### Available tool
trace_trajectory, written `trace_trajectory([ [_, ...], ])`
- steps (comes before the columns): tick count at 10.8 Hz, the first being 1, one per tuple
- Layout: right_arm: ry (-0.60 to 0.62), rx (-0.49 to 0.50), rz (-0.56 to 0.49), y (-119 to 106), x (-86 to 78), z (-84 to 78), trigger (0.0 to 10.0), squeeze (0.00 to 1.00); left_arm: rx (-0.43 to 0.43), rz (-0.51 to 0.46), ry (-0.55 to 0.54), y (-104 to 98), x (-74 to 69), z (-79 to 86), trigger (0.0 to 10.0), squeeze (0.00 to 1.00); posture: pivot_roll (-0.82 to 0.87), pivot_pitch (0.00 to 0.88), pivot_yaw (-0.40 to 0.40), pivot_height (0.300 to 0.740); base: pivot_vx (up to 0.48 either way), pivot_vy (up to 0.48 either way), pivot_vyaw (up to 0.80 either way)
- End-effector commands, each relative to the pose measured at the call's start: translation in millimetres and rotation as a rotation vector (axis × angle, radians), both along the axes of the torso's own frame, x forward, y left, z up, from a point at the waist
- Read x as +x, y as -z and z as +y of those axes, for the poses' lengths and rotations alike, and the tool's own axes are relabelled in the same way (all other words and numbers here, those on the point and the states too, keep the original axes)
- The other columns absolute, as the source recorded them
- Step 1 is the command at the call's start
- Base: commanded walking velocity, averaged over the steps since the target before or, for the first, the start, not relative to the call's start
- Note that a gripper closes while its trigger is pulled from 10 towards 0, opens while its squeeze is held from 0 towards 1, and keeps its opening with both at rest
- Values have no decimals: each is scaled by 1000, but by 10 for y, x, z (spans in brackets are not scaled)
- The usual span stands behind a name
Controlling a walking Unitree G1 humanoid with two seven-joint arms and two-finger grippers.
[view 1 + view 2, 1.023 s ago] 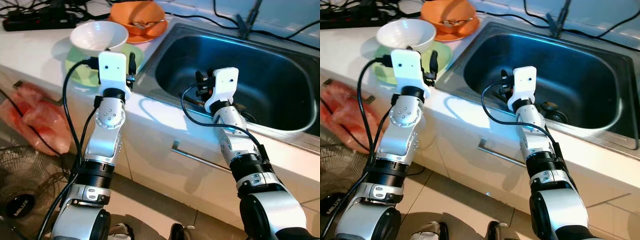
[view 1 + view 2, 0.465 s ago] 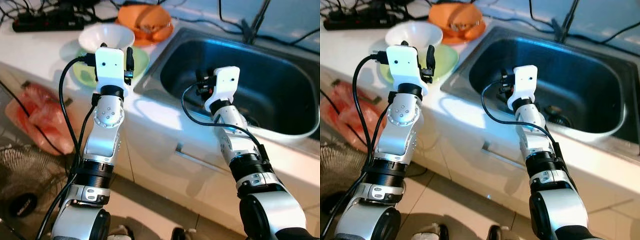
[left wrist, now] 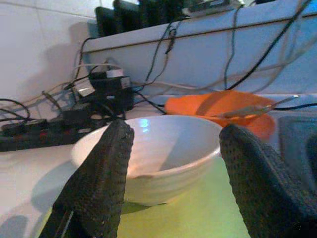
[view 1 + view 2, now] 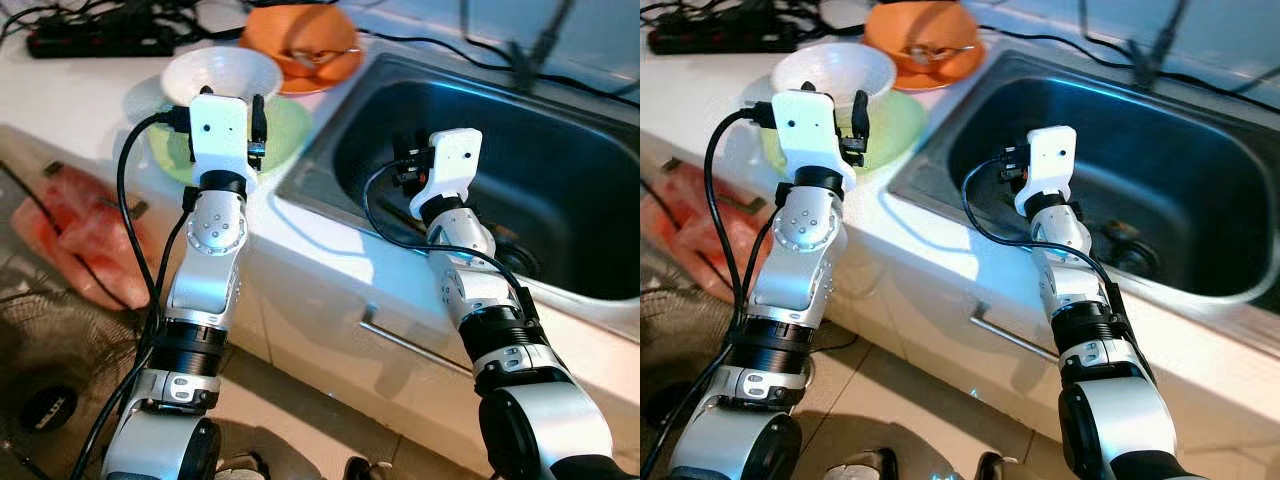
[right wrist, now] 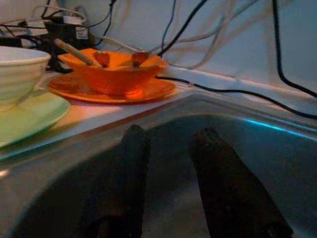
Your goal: Kitchen organization
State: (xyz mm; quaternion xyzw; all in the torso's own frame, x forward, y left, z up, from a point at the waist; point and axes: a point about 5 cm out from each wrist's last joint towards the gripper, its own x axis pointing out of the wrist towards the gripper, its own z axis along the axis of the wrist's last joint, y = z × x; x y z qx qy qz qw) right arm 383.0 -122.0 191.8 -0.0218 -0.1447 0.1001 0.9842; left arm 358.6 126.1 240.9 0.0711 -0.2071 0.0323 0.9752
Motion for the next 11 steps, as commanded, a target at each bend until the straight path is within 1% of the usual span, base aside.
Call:
trace_trajectory([
  [1, -3, 5, 4, 9, -4, -5, 10000, 0, -4, -24, -11, -57, -22, 1, 10000, 0, 90, 137, -26, 740, 255, 0, 0],
  [11, -7, -2, 18, 40, -5, -1, 10000, 0, -5, -23, -17, -70, -22, 0, 10000, 0, 91, 132, -27, 740, 286, 0, 0],
])
